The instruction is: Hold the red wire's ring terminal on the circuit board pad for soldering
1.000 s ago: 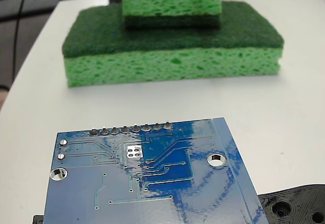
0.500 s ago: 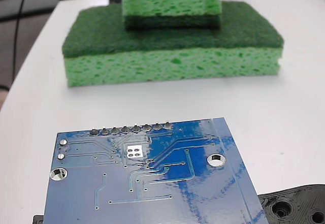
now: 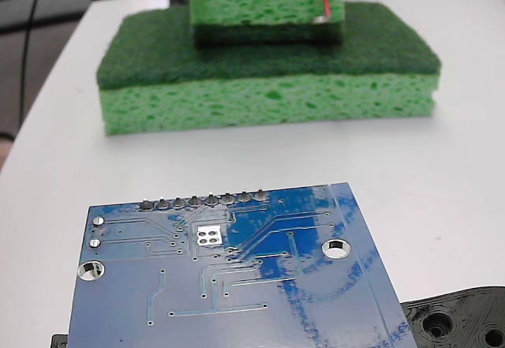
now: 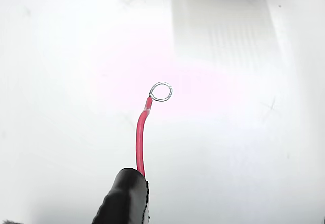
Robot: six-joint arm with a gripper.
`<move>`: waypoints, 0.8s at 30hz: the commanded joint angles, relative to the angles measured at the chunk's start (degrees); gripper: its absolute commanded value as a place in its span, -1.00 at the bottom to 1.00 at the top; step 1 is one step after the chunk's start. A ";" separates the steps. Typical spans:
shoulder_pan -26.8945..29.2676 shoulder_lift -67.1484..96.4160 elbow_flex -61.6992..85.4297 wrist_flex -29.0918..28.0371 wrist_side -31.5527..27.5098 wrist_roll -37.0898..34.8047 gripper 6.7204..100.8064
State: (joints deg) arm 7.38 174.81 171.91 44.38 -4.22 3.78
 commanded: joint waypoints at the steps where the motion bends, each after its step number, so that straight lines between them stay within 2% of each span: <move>1: -0.09 0.18 -0.35 -0.09 1.23 -0.26 0.99; 24: -1.14 0.18 -0.26 -0.18 1.93 -0.35 0.99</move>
State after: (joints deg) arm 6.24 174.81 172.00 44.38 -2.90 3.43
